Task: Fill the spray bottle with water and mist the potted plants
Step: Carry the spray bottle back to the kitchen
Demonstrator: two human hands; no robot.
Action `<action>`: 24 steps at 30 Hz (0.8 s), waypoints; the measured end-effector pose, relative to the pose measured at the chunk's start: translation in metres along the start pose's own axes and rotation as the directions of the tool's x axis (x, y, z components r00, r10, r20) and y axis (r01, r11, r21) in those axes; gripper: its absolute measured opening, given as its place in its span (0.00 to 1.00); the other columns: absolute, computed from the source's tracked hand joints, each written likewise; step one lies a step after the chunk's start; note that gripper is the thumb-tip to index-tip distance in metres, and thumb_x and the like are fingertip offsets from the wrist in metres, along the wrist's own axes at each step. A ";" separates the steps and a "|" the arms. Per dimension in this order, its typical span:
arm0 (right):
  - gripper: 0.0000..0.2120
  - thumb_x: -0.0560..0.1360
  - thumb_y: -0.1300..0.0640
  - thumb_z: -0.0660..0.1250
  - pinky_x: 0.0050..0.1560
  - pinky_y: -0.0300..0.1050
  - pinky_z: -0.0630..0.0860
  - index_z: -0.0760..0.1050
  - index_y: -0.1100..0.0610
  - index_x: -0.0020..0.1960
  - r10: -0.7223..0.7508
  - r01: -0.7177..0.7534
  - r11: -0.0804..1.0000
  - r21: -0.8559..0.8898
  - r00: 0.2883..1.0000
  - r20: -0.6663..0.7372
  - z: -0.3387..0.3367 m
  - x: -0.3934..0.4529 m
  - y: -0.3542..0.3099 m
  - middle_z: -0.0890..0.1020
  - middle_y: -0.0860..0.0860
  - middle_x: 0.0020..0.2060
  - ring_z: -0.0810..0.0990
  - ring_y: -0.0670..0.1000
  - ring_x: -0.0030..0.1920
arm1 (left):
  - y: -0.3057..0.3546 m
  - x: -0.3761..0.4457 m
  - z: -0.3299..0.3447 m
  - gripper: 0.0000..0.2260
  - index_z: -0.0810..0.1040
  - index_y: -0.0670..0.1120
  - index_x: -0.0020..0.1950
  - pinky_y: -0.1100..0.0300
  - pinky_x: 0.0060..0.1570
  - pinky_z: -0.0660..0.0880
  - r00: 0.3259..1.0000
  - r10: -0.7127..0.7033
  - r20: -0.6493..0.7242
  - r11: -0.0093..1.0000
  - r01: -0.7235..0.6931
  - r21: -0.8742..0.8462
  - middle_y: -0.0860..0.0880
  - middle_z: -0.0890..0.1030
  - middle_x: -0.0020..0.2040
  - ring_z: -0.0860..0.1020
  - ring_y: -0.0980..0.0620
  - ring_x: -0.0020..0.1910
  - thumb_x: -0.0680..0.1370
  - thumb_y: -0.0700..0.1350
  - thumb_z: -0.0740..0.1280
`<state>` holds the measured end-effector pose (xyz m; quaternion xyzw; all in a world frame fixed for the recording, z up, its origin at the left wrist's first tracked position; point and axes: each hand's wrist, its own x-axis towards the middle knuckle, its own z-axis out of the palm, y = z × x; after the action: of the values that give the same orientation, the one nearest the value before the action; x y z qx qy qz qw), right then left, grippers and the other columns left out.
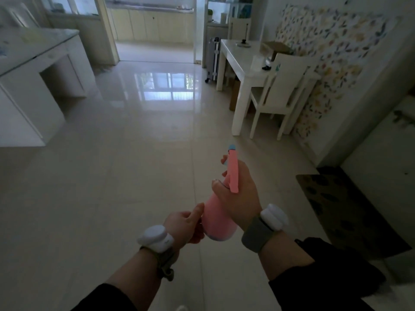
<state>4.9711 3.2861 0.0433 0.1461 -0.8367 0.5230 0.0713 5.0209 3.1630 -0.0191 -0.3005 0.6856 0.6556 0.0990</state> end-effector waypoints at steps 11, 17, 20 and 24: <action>0.14 0.71 0.60 0.70 0.44 0.29 0.69 0.65 0.52 0.49 0.035 -0.038 0.998 -0.051 0.998 -0.059 0.056 0.263 0.066 0.76 0.51 0.54 0.74 0.45 0.46 | 0.142 0.247 0.006 0.21 0.82 0.38 0.40 0.55 0.36 0.82 0.999 0.008 0.052 0.998 -0.011 0.057 0.42 0.82 0.33 0.81 0.47 0.30 0.78 0.56 0.64; 0.21 0.72 0.61 0.69 0.45 0.29 0.67 0.69 0.57 0.63 0.036 -0.035 0.997 -0.071 0.999 0.001 0.071 0.423 0.092 0.75 0.53 0.48 0.75 0.50 0.46 | 0.235 0.374 0.019 0.22 0.81 0.36 0.44 0.56 0.35 0.81 0.999 -0.008 0.037 1.000 0.007 0.019 0.42 0.82 0.34 0.81 0.47 0.31 0.78 0.55 0.63; 0.20 0.72 0.64 0.69 0.47 0.38 0.74 0.71 0.60 0.63 -0.012 0.011 0.997 -0.074 1.000 -0.015 0.084 0.505 0.095 0.76 0.54 0.48 0.76 0.52 0.46 | 0.285 0.436 0.018 0.23 0.81 0.33 0.45 0.57 0.33 0.81 0.999 0.032 0.001 0.999 -0.032 -0.007 0.39 0.82 0.35 0.80 0.47 0.29 0.79 0.54 0.64; 0.20 0.74 0.62 0.68 0.45 0.30 0.70 0.68 0.59 0.64 0.005 0.001 0.995 -0.099 0.998 0.067 0.119 0.618 0.110 0.75 0.57 0.46 0.76 0.54 0.45 | 0.344 0.532 0.005 0.21 0.82 0.37 0.41 0.54 0.36 0.81 0.999 0.018 -0.037 0.999 -0.019 -0.028 0.39 0.83 0.36 0.81 0.45 0.31 0.78 0.55 0.64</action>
<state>4.3546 3.1195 0.0644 0.1591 -0.8636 0.4759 0.0499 4.4079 3.0033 -0.0128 -0.3077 0.6807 0.6605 0.0761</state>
